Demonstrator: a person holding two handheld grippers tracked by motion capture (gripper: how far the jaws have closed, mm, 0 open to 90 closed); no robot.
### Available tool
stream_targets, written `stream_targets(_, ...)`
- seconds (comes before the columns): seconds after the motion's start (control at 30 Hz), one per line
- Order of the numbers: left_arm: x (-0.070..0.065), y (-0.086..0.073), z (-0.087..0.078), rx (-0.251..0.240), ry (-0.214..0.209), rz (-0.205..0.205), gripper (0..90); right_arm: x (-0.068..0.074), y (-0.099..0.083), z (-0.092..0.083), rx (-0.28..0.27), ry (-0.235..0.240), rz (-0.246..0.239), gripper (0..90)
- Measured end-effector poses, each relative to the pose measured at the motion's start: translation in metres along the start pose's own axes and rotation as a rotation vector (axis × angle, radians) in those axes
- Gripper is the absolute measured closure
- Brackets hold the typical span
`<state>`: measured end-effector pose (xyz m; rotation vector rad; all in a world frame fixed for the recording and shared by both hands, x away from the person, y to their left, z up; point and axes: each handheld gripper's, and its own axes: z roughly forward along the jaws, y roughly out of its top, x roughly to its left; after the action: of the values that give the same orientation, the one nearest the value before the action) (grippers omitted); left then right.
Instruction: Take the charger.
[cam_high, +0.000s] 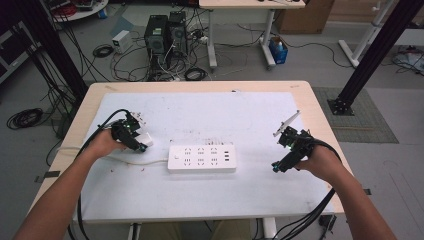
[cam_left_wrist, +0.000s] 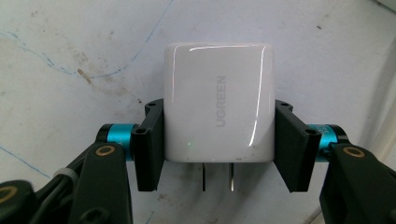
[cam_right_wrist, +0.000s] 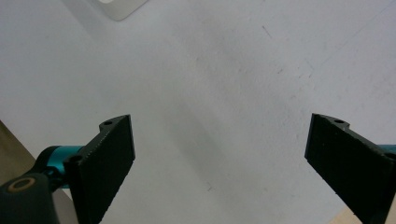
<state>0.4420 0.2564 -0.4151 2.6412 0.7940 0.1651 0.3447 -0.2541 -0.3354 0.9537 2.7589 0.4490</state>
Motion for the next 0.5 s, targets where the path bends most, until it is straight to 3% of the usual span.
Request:
stream_targets(0.13, -0.001, -0.001, -0.006, -0.010, 0.019, 0.011, 42.8, 0.000, 0.000, -0.001, -0.005, -0.015, 0.007, 7.8)
stream_targets(0.43, -0.006, -0.004, -0.035, -0.092, 0.035, -0.022, 42.8, 0.000, 0.001, -0.002, -0.017, -0.026, 0.027, 7.8)
stream_targets(0.5, -0.008, -0.007, -0.048, -0.131, 0.035, -0.074, 42.7, 0.000, 0.001, -0.002, -0.019, -0.021, 0.025, 7.8)
